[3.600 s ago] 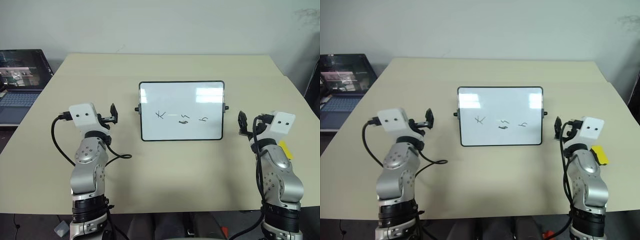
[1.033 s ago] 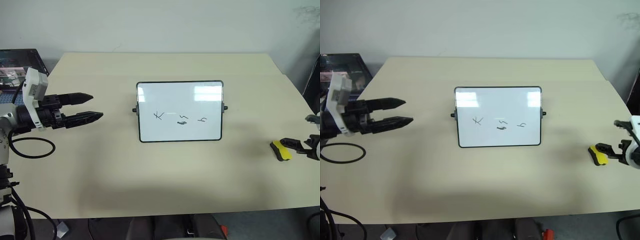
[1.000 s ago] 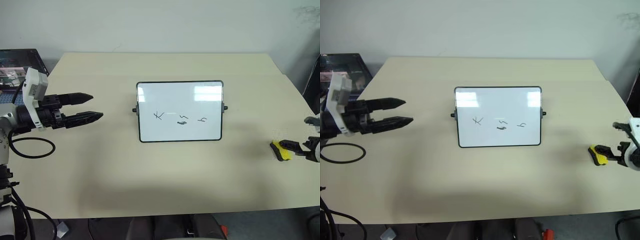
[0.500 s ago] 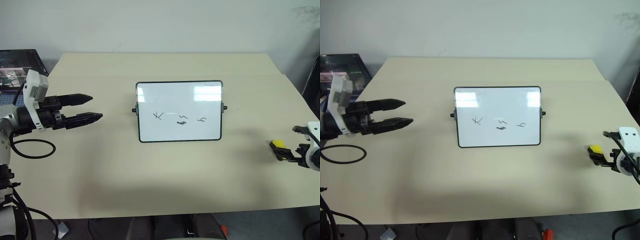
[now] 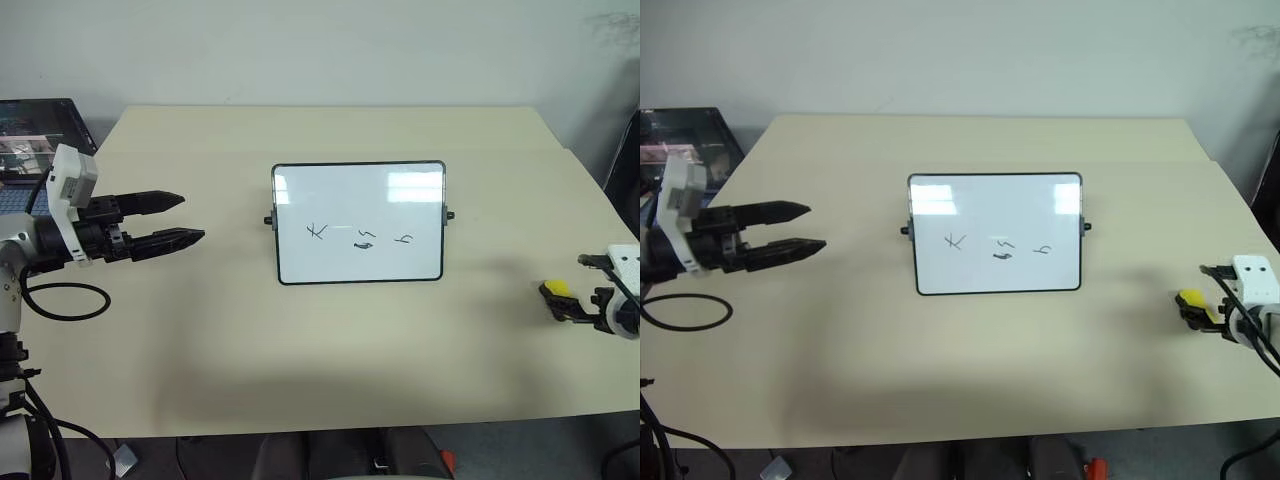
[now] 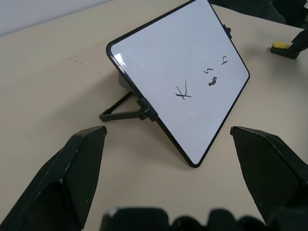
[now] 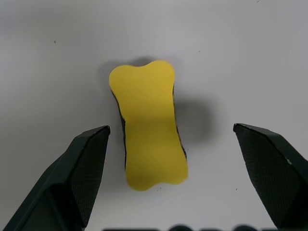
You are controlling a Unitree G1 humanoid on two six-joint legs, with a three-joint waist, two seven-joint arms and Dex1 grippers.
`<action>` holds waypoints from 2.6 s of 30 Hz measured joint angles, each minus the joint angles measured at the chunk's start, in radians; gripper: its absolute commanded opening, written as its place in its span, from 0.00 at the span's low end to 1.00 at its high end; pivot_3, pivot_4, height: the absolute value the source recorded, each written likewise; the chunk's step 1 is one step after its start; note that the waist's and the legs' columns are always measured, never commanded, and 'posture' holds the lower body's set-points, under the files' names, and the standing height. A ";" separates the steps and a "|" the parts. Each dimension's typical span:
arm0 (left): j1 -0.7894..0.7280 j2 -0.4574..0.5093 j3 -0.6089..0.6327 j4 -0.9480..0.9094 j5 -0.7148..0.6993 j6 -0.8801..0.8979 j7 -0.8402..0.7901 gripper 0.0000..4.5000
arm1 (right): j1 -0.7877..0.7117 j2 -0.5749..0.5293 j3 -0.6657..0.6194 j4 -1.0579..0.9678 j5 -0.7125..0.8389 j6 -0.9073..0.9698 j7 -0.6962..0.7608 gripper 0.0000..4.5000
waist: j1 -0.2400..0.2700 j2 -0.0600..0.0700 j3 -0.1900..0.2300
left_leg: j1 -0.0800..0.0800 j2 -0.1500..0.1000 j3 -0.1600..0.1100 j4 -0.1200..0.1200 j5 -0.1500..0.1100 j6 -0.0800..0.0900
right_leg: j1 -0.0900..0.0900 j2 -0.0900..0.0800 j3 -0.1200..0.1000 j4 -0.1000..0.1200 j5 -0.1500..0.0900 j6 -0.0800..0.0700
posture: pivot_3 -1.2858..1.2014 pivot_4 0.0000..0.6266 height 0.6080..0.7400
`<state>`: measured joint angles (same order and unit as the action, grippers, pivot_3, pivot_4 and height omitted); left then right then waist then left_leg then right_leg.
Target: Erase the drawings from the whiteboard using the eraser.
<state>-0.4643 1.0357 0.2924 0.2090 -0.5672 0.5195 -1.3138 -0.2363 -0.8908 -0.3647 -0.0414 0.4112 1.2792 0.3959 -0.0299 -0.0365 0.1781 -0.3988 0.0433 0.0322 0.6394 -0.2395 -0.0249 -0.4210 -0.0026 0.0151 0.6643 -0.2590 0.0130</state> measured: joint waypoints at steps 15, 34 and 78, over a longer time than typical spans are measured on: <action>0.000 0.000 0.000 0.000 0.000 -0.005 0.019 1.00 | -0.020 0.001 0.035 0.047 -0.017 -0.050 0.019 0.20 | 0.000 0.000 0.000 | 0.000 0.000 0.000 0.001 0.000 0.000 | 0.000 0.000 0.000 0.001 0.000 0.000 | 0.52 0.24 1.00; -0.039 0.000 -0.019 0.008 0.012 -0.008 0.029 1.00 | -0.367 -0.041 0.043 -0.165 0.013 0.001 0.033 0.19 | -0.002 0.001 0.000 | 0.000 0.001 0.000 0.003 0.000 0.000 | 0.000 0.001 0.000 0.003 0.000 0.000 | 0.52 0.24 1.00; 0.021 -0.008 -0.070 -0.080 0.059 0.020 0.037 1.00 | -0.967 0.628 1.054 0.377 -0.711 -0.827 0.338 0.18 | -0.003 -0.002 -0.002 | 0.000 0.003 -0.003 0.007 -0.001 0.000 | -0.006 0.001 -0.001 0.016 0.001 -0.011 | 0.52 0.24 1.00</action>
<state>-0.4428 1.0276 0.2225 0.1294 -0.5081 0.5391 -1.2764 -1.2030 -0.2624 0.6890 0.3354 -0.3002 0.4524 0.7334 -0.0332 -0.0389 0.1766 -0.3989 0.0459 0.0291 0.6464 -0.2400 -0.0245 -0.4267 -0.0013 0.0144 0.6804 -0.2576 0.0019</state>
